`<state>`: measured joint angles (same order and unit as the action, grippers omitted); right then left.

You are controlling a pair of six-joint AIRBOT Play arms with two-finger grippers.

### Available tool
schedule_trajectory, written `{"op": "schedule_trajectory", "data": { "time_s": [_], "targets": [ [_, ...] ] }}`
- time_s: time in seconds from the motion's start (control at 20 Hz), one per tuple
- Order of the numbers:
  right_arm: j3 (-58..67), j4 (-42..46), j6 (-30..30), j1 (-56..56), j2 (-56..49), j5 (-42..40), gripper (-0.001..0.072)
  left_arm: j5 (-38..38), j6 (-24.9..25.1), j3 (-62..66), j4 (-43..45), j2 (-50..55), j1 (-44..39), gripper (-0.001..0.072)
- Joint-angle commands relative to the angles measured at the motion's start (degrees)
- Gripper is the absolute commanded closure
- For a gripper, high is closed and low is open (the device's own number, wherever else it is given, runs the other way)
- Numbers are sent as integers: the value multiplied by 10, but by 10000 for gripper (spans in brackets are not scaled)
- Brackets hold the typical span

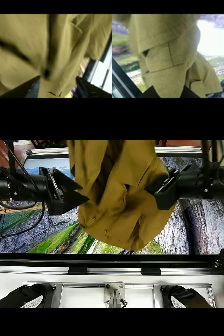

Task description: Fold the shirts.

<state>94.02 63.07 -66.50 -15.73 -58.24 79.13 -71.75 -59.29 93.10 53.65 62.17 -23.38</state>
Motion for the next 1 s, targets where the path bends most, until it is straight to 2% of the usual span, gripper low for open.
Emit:
{"op": "schedule_trajectory", "data": {
  "time_s": [0.0,0.25,0.35,0.45,0.55,0.75,0.95],
  "targets": [
    [3,15,-67,-1,11,8,658,111,-10,2,13,-4,-2,126],
    [3,97,-120,-1,11,19,658,291,-4,5,13,5,-24,128],
    [2,75,-112,-1,9,19,658,356,19,5,14,19,-55,128],
    [1,34,-112,-2,1,23,658,409,66,5,15,40,-92,127],
    [1,51,-111,-36,-15,31,658,449,97,5,15,63,-123,126],
    [1,136,-94,-132,-54,24,658,544,98,5,15,108,-141,93],
    [2,151,-103,-159,-59,-11,658,556,98,5,21,129,-127,92]
  ]
}}
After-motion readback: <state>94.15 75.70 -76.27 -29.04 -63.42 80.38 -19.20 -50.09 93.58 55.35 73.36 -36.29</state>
